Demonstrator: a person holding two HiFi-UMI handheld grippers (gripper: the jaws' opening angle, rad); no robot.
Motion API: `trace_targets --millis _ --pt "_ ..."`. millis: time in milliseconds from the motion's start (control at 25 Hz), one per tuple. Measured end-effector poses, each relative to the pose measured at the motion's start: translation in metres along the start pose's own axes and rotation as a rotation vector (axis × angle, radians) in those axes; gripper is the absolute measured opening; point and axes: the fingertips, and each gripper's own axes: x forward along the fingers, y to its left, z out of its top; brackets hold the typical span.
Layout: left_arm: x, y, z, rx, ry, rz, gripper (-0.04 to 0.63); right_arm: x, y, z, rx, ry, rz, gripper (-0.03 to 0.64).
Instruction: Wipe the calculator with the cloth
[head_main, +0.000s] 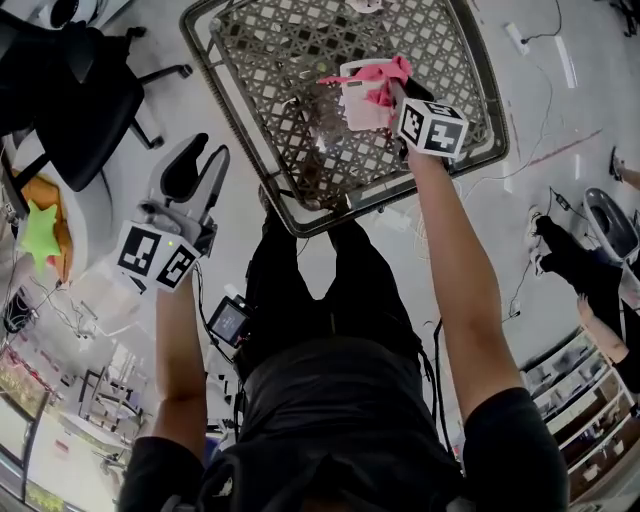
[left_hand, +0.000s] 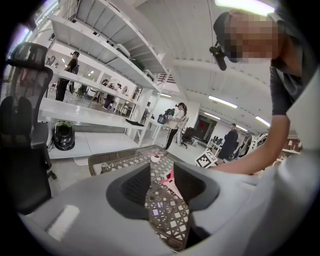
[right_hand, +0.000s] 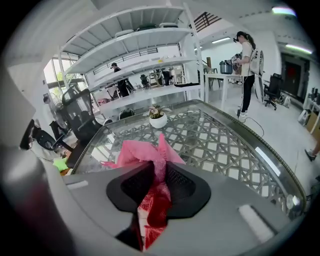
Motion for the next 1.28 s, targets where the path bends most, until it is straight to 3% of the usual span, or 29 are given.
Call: trace_targets --millis 360,840,1040,1280 --pt "-0.016 0.019 -0.006 -0.016 -0.007 0.025 0.178 0.022 0.057 0.018 -0.097 0.004 0.080 0.078" --pt "-0.024 0.028 -0.001 -0.017 -0.030 0.047 0.178 0.008 0.111 -0.036 -0.206 0.082 0.182 0.078" --pt "-0.025 0.028 0.002 -0.009 -0.038 0.057 0.178 -0.011 0.098 -0.066 -0.181 0.111 0.166 0.078" --pt "-0.024 0.023 0.004 0.001 -0.044 0.053 0.178 -0.041 0.048 -0.098 -0.142 0.157 0.076 0.078"
